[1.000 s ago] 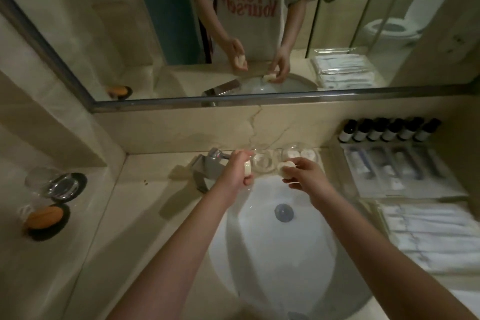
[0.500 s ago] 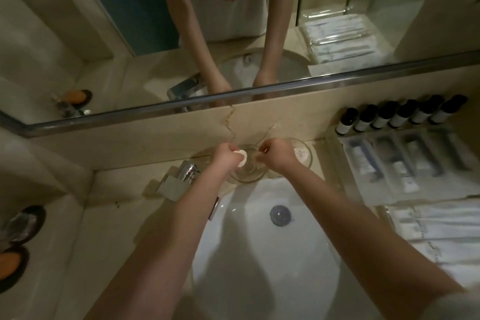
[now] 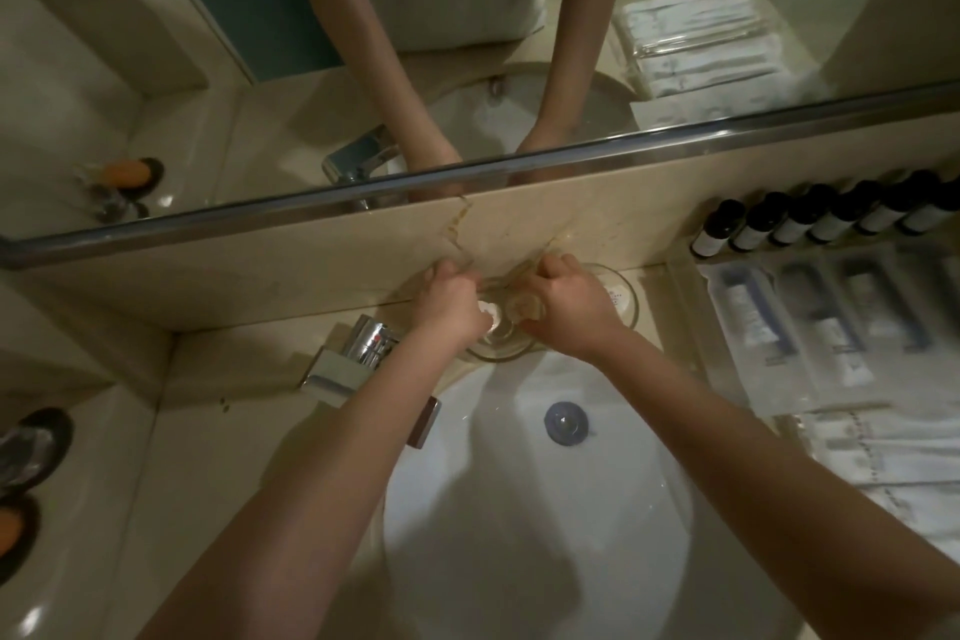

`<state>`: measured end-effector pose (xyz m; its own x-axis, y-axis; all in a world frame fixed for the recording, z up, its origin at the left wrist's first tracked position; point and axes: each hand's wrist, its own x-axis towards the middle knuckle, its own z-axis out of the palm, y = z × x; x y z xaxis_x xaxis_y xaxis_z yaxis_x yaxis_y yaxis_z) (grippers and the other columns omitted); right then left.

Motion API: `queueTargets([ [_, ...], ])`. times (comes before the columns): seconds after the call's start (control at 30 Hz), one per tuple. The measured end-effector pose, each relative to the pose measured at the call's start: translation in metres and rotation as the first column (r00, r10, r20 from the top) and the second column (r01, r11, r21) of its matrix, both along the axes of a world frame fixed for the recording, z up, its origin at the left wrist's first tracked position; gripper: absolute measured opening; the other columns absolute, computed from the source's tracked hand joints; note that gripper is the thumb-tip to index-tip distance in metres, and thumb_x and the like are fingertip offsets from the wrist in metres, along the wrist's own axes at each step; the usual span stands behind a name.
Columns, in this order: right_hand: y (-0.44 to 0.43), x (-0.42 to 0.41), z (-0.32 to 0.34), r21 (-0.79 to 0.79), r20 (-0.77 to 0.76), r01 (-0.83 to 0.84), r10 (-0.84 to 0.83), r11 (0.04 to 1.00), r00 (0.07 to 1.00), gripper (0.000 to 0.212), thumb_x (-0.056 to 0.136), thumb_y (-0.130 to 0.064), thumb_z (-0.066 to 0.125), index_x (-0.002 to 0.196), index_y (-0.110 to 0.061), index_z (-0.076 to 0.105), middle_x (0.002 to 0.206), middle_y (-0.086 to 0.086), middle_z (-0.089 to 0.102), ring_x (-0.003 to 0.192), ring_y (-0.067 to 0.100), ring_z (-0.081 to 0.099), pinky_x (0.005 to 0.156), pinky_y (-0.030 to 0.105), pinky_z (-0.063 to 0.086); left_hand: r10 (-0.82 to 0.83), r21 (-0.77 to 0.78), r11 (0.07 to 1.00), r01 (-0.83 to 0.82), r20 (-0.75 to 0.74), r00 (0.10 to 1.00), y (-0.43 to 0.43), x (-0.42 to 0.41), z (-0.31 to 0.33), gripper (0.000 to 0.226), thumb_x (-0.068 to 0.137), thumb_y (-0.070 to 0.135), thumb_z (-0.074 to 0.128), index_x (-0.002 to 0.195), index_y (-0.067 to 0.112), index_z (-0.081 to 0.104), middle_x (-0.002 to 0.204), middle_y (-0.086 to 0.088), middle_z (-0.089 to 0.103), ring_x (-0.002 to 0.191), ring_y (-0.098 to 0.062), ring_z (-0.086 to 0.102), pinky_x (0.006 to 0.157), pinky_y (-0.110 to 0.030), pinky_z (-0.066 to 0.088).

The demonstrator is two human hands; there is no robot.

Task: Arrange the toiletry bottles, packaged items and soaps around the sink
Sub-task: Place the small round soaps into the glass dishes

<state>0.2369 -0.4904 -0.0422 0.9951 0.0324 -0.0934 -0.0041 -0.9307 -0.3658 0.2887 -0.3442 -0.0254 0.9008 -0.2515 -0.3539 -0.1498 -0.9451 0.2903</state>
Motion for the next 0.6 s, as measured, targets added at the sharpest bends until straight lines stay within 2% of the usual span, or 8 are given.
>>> queueTargets([
  [0.13, 0.001, 0.003, -0.001, -0.049, -0.001, -0.032, 0.032, 0.998, 0.999, 0.044, 0.069, -0.032, 0.074, 0.109, -0.014, 0.067, 0.109, 0.015, 0.056, 0.109, 0.035, 0.05, 0.08, 0.041, 0.046, -0.139, 0.087, 0.986, 0.144, -0.051, 0.989, 0.003, -0.002, -0.004, 0.066, 0.075, 0.032, 0.072, 0.135, 0.034, 0.044, 0.142, -0.009, 0.029, 0.134, -0.03, 0.026, 0.111, -0.04, 0.031],
  [0.27, 0.003, 0.005, 0.0, -0.088, -0.026, -0.05, 0.048, 0.995, 0.999, 0.039, 0.074, -0.032, 0.068, 0.11, -0.017, 0.067, 0.117, 0.009, 0.054, 0.116, 0.029, 0.046, 0.083, 0.036, 0.042, -0.148, 0.143, 0.978, 0.151, -0.025, 0.989, 0.002, -0.004, -0.011, 0.052, 0.077, 0.034, 0.069, 0.126, 0.025, 0.051, 0.139, -0.01, 0.033, 0.134, -0.029, 0.026, 0.108, -0.041, 0.027],
  [0.43, 0.003, 0.008, 0.001, -0.085, -0.072, -0.072, 0.066, 0.994, 0.995, 0.045, 0.074, -0.038, 0.068, 0.115, -0.021, 0.064, 0.124, 0.006, 0.05, 0.123, 0.025, 0.04, 0.09, 0.035, 0.04, -0.146, 0.209, 0.968, 0.141, 0.011, 0.989, 0.004, -0.003, -0.011, 0.06, 0.073, 0.042, 0.072, 0.126, 0.024, 0.05, 0.135, -0.008, 0.04, 0.13, -0.028, 0.033, 0.106, -0.041, 0.029],
  [0.6, 0.005, 0.012, 0.005, -0.043, -0.1, -0.097, 0.092, 0.994, 0.991, 0.048, 0.072, -0.041, 0.07, 0.116, -0.023, 0.064, 0.123, 0.005, 0.051, 0.123, 0.025, 0.04, 0.093, 0.037, 0.039, -0.142, 0.203, 0.97, 0.137, 0.008, 0.99, 0.004, -0.002, -0.009, 0.055, 0.076, 0.033, 0.069, 0.128, 0.025, 0.05, 0.137, -0.007, 0.04, 0.131, -0.028, 0.033, 0.108, -0.04, 0.029],
])
